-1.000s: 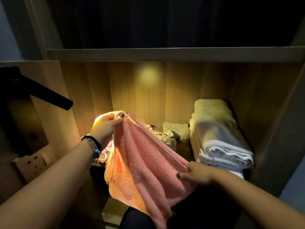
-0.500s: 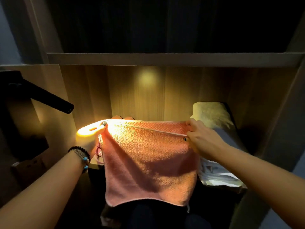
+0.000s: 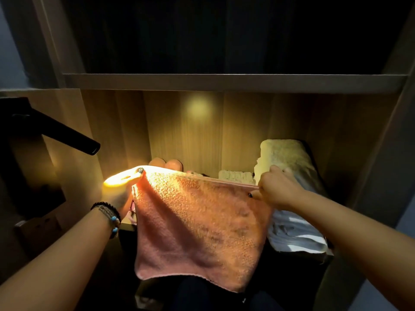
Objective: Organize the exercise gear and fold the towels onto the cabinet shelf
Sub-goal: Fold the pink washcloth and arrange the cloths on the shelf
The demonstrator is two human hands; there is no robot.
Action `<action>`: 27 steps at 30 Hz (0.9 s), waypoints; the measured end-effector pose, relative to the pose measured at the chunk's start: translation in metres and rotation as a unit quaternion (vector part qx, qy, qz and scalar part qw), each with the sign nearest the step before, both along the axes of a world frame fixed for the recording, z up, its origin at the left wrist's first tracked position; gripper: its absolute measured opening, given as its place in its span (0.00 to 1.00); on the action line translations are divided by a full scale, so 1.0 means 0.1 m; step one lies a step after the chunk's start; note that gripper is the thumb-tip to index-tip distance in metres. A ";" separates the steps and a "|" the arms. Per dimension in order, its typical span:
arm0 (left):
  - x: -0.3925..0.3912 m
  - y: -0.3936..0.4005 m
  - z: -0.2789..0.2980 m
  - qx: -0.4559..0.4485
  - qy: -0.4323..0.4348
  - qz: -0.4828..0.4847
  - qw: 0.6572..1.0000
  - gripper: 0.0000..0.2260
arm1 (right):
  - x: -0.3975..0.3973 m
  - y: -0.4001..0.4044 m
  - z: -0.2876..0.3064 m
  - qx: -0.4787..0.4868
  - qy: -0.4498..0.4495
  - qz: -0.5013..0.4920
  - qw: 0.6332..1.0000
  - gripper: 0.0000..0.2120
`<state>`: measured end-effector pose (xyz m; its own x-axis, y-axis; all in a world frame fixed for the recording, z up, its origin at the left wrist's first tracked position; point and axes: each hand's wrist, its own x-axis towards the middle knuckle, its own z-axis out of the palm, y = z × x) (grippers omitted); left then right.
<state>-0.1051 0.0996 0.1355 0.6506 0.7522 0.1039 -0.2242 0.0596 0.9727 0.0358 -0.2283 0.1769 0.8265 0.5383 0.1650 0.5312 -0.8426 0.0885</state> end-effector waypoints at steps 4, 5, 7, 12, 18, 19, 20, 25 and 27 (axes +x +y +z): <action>-0.05 0.04 -0.07 -0.024 0.005 0.003 1.000 0.05 | 0.03 -0.09 0.00 0.075 0.064 0.018 0.995 0.24; -0.05 0.04 -0.07 -0.037 0.003 0.002 0.999 0.06 | 0.02 -0.11 0.01 0.087 0.084 0.025 0.992 0.23; -0.06 0.04 -0.09 -0.051 -0.008 -0.002 0.999 0.05 | 0.00 -0.13 -0.01 0.080 0.106 0.053 0.990 0.24; -0.06 0.11 -0.16 -0.068 -0.037 -0.001 0.997 0.08 | -0.01 -0.18 -0.10 0.066 0.056 0.077 0.993 0.14; -0.04 0.12 -0.29 -0.070 -0.034 0.014 0.997 0.07 | 0.00 -0.28 -0.09 0.162 0.093 0.091 0.978 0.10; -0.03 0.12 -0.30 -0.076 -0.034 0.019 0.996 0.09 | -0.01 -0.29 -0.09 0.181 0.103 0.094 0.974 0.11; -0.02 0.13 -0.31 -0.083 -0.034 0.023 0.996 0.12 | -0.01 -0.30 -0.09 0.197 0.112 0.095 0.969 0.12; 0.05 0.13 -0.39 -0.101 -0.043 0.040 0.993 0.18 | 0.01 -0.32 -0.11 0.258 0.107 0.055 0.959 0.12; 0.08 0.13 -0.42 -0.106 -0.039 0.072 0.991 0.19 | 0.01 -0.32 -0.11 0.290 0.106 0.039 0.950 0.10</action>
